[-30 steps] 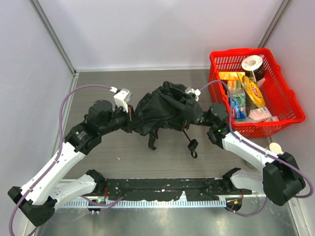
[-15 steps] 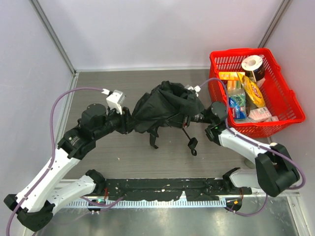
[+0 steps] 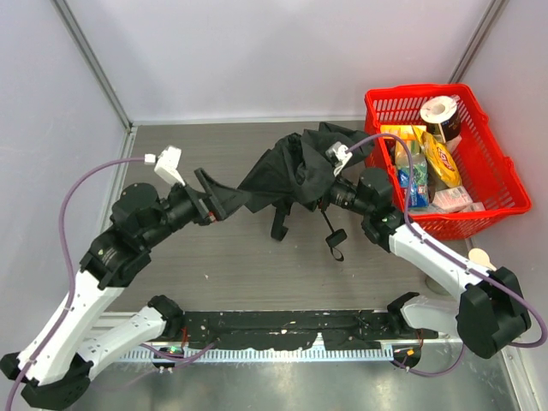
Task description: Put away the umbrella
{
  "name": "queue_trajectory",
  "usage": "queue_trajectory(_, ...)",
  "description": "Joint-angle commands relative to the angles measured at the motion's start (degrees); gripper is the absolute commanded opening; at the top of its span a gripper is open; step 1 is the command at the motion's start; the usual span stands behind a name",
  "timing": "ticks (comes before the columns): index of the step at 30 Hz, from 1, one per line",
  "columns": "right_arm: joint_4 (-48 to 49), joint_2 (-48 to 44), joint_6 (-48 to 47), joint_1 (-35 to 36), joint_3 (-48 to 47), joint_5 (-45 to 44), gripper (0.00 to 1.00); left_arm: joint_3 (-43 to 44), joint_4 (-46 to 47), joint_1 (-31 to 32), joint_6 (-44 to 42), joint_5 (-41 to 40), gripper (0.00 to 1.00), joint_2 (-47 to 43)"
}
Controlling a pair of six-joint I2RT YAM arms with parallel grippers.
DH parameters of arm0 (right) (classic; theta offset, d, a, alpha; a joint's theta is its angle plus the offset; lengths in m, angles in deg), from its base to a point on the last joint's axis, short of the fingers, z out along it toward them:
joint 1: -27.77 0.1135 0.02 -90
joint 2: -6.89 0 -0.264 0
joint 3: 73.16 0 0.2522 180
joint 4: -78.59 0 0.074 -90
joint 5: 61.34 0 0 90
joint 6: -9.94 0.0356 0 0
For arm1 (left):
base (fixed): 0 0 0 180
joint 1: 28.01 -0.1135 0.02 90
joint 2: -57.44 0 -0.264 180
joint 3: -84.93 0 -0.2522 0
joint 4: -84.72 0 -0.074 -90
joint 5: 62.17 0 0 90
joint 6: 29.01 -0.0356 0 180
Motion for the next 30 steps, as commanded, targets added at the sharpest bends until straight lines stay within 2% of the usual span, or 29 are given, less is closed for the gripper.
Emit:
queue_trajectory(1, 2.2, -0.6, -6.6, 1.0, -4.6, -4.9, 0.01, -1.0, 12.6, 0.0, 24.6, 6.2, 1.0, 6.2)
queue_trajectory(4, 2.3, -0.6, -7.0, 1.3, -4.8, -5.5, 0.01, -0.8, 15.2, 1.1, 30.5, 3.3, 1.0, 9.7)
queue_trajectory(6, 2.4, -0.5, -6.8, 1.4, -4.9, -5.6, 0.01, 0.9, 13.6, 2.2, 32.4, -0.2, 1.0, 11.8)
queue_trajectory(10, 3.5, -0.6, -5.6, 1.8, -4.7, -4.4, 0.01, 3.4, 11.9, 3.6, 32.8, -4.3, 1.0, 15.1)
queue_trajectory(11, 3.5, -0.5, -5.6, 2.0, -4.8, -4.2, 0.01, 3.7, 11.1, 3.7, 32.8, -4.9, 1.0, 16.1)
queue_trajectory(13, 3.5, -0.5, -5.5, 2.2, -4.7, -4.1, 0.01, 3.9, 11.5, 3.6, 32.4, -7.1, 0.91, 16.8)
queue_trajectory(16, 3.1, -0.5, -5.6, 2.6, -4.8, -4.1, 0.01, 3.8, 14.1, 3.7, 30.2, -7.3, 0.88, 17.4)
queue_trajectory(21, 1.7, -0.4, -6.2, 3.2, -5.8, -3.5, 0.01, 5.1, 12.2, 4.3, 25.5, -12.8, 0.83, 18.4)
queue_trajectory(23, 1.1, -0.3, -6.5, 3.6, -6.1, -3.3, 0.01, 5.4, 12.2, 4.3, 25.4, -13.3, 0.84, 19.4)
queue_trajectory(28, 0.3, 0.5, -7.3, 5.0, -6.5, -2.8, 0.01, 5.7, 15.0, 4.9, 24.7, -13.8, 0.98, 21.8)
queue_trajectory(30, 0.1, 0.7, -7.3, 5.3, -6.8, -2.5, 0.01, 5.9, 15.1, 5.3, 24.4, -14.8, 1.0, 22.5)
